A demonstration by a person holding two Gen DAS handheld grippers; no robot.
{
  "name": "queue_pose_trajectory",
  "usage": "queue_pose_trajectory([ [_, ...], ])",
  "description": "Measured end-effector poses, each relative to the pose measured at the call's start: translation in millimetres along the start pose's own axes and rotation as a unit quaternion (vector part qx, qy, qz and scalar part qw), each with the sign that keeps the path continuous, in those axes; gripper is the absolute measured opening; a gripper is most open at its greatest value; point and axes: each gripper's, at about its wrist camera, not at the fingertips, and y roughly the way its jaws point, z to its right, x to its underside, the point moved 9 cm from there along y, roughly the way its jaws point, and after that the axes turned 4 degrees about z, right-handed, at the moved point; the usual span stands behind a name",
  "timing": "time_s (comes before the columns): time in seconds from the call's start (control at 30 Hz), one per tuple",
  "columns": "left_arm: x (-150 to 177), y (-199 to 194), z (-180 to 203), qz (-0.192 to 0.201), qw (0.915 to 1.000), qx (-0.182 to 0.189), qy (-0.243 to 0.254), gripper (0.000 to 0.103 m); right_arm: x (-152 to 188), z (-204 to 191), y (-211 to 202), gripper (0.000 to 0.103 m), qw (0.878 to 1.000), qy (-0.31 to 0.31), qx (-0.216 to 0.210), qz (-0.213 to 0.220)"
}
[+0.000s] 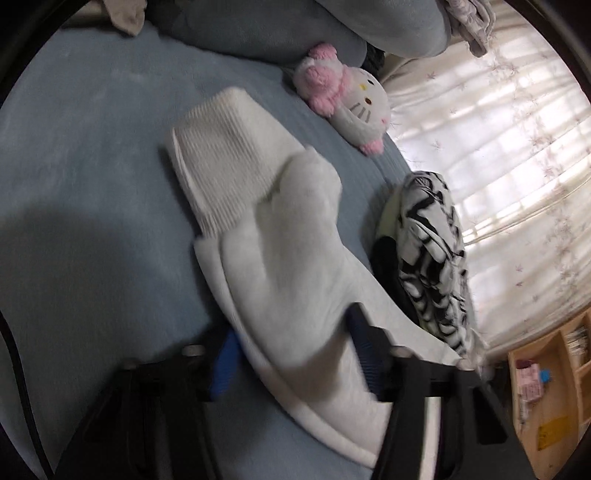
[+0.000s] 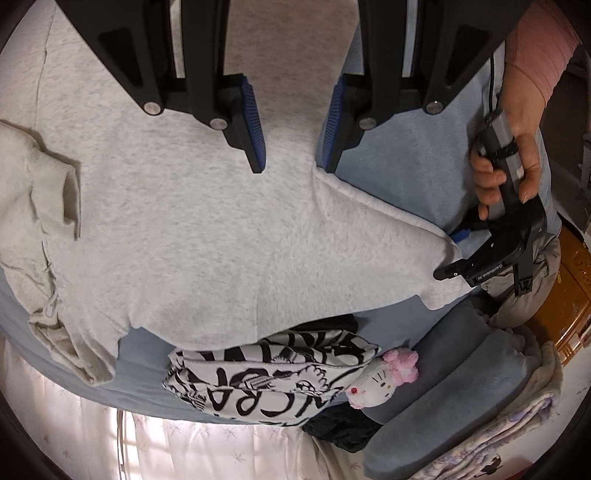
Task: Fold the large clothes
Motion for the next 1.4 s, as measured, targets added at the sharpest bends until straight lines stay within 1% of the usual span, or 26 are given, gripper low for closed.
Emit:
queue_pose_trajectory([
  [0.03,0,1,1,0.003,0.9999,-0.010,0.007,0.027,1,1,1,0.032,1.000,0.003,0.000,-0.002],
  [0.07,1,0,2,0.007,0.9997,-0.019,0.014,0.020,2,3,2,0.032,1.000,0.008,-0.001,-0.004],
  [0.13,-2,-7,9,0.024,0.9983,-0.036,0.038,0.011,3,5,0,0.032,1.000,0.014,-0.004,-0.004],
  [0.2,-4,-19,31,0.049,0.9927,-0.068,0.087,0.010,5,9,-5,0.032,1.000,0.017,-0.004,-0.001],
  [0.23,-7,-25,47,0.061,0.9893,-0.074,0.110,0.009,5,11,-7,0.032,1.000,0.019,-0.005,0.001],
  [0.33,-10,-52,107,0.100,0.9792,-0.056,0.167,0.009,6,20,-18,0.032,1.000,0.029,-0.007,0.007],
  [0.43,4,-86,185,0.123,0.9674,-0.005,0.221,0.009,7,34,-33,0.032,0.999,0.043,-0.010,0.019],
  [0.47,12,-98,214,0.127,0.9616,0.015,0.243,0.009,8,41,-41,0.032,0.998,0.049,-0.010,0.024],
  [0.5,21,-108,234,0.127,0.9576,0.031,0.257,0.009,9,48,-48,0.032,0.998,0.055,-0.009,0.030],
  [0.57,52,-124,289,0.113,0.9471,0.078,0.290,0.009,11,64,-62,0.032,0.997,0.068,-0.008,0.041],
  [0.6,66,-128,308,0.106,0.9425,0.093,0.303,0.009,13,75,-71,0.032,0.996,0.078,-0.006,0.048],
  [0.73,146,-126,393,0.050,0.9211,0.151,0.355,0.009,22,123,-107,0.032,0.990,0.116,0.011,0.078],
  [0.8,185,-115,421,0.025,0.9113,0.166,0.376,0.009,28,146,-122,0.032,0.987,0.133,0.021,0.088],
  [0.87,231,-96,441,-0.001,0.9005,0.161,0.404,0.009,40,178,-139,0.032,0.982,0.159,0.037,0.098],
  [0.97,295,-67,449,-0.036,0.8840,0.142,0.444,0.009,58,222,-156,0.032,0.973,0.196,0.060,0.102],
  [1.0,322,-53,447,-0.055,0.8760,0.135,0.460,0.009,65,236,-160,0.032,0.970,0.210,0.064,0.101],
  [1.03,349,-40,443,-0.077,0.8662,0.129,0.477,0.010,73,250,-164,0.032,0.967,0.225,0.068,0.100],
  [1.07,375,-26,437,-0.100,0.8551,0.116,0.495,0.015,81,263,-168,0.032,0.963,0.239,0.072,0.098],
  [1.1,406,-9,426,-0.136,0.8395,0.099,0.517,0.017,86,272,-171,0.032,0.961,0.249,0.076,0.097],
  [1.13,430,2,416,-0.167,0.8294,0.086,0.526,0.018,93,283,-175,0.032,0.957,0.261,0.080,0.095],
  [1.17,450,11,403,-0.198,0.8223,0.073,0.528,0.018,96,289,-177,0.032,0.956,0.266,0.081,0.094],
  [1.23,470,18,384,-0.232,0.8194,0.065,0.520,0.019,101,300,-181,0.032,0.955,0.271,0.085,0.090],
  [1.3,476,11,380,-0.242,0.8214,0.084,0.510,0.026,102,305,-183,0.032,0.956,0.267,0.088,0.088],
  [1.33,476,4,380,-0.243,0.8222,0.096,0.506,0.033,102,307,-184,0.033,0.956,0.267,0.086,0.087],
  [1.37,474,-4,379,-0.242,0.8234,0.106,0.502,0.047,102,309,-183,0.033,0.955,0.270,0.082,0.086],
  [1.4,468,-9,376,-0.240,0.8256,0.111,0.498,0.055,102,312,-182,0.034,0.955,0.275,0.076,0.084],
])
